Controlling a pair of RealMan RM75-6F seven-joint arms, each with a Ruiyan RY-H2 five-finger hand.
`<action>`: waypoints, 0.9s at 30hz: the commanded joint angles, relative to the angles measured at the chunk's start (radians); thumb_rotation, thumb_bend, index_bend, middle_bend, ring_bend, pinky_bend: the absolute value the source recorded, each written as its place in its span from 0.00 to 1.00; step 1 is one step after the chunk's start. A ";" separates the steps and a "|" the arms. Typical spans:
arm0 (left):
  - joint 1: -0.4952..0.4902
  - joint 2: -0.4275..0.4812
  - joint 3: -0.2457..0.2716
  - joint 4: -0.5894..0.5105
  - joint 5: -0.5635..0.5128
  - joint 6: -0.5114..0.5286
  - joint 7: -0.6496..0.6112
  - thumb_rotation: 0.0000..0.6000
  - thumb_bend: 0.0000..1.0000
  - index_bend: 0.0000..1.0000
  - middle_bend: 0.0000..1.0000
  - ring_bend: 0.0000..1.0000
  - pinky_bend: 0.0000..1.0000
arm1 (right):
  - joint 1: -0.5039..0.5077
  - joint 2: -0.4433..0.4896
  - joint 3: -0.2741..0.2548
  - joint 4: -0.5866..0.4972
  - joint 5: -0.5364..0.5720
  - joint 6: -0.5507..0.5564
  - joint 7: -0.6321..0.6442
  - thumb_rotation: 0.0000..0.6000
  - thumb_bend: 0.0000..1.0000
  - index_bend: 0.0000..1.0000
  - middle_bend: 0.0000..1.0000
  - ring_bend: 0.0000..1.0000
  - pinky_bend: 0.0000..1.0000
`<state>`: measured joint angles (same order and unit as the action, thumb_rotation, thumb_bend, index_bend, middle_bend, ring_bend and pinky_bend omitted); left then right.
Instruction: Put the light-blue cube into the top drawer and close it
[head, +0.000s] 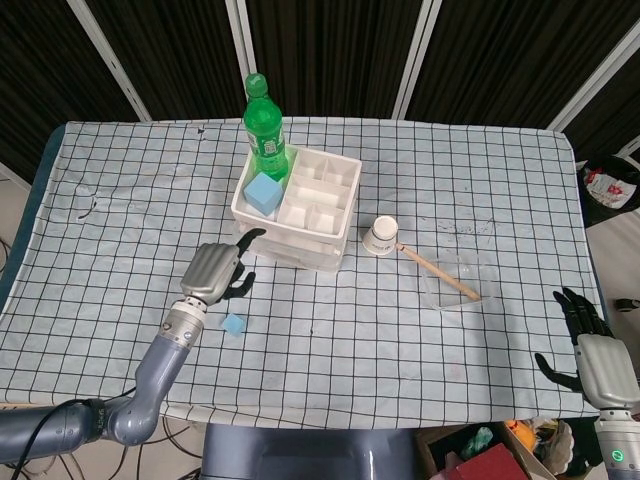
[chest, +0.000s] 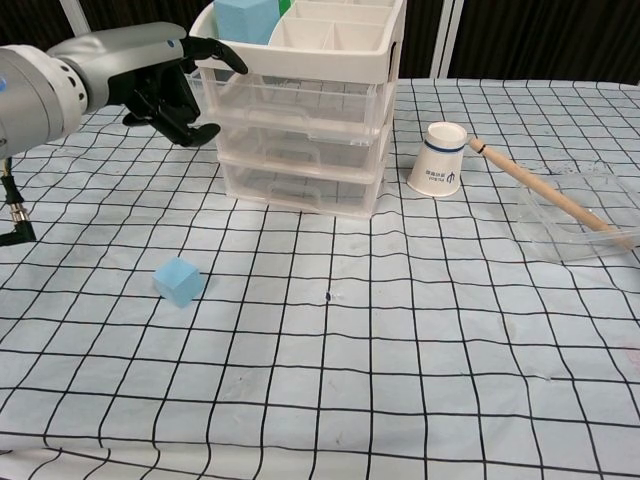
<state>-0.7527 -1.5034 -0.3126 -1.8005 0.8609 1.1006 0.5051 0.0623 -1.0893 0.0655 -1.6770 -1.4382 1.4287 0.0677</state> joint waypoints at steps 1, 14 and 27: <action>-0.019 -0.003 -0.009 0.003 -0.051 -0.002 0.020 1.00 0.44 0.19 1.00 0.95 0.89 | 0.000 0.000 0.000 0.000 0.000 0.000 0.000 1.00 0.25 0.04 0.00 0.00 0.18; -0.038 0.016 -0.010 -0.034 -0.116 0.004 0.017 1.00 0.44 0.35 1.00 0.96 0.91 | -0.001 0.001 0.000 -0.001 0.000 0.000 0.003 1.00 0.25 0.04 0.00 0.00 0.18; -0.022 0.104 0.017 -0.143 -0.136 -0.018 -0.022 1.00 0.44 0.36 1.00 0.96 0.91 | -0.001 -0.001 0.001 -0.002 0.001 0.001 -0.001 1.00 0.25 0.04 0.00 0.00 0.18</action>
<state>-0.7763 -1.4024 -0.2986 -1.9402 0.7242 1.0835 0.4859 0.0614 -1.0900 0.0662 -1.6793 -1.4372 1.4302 0.0668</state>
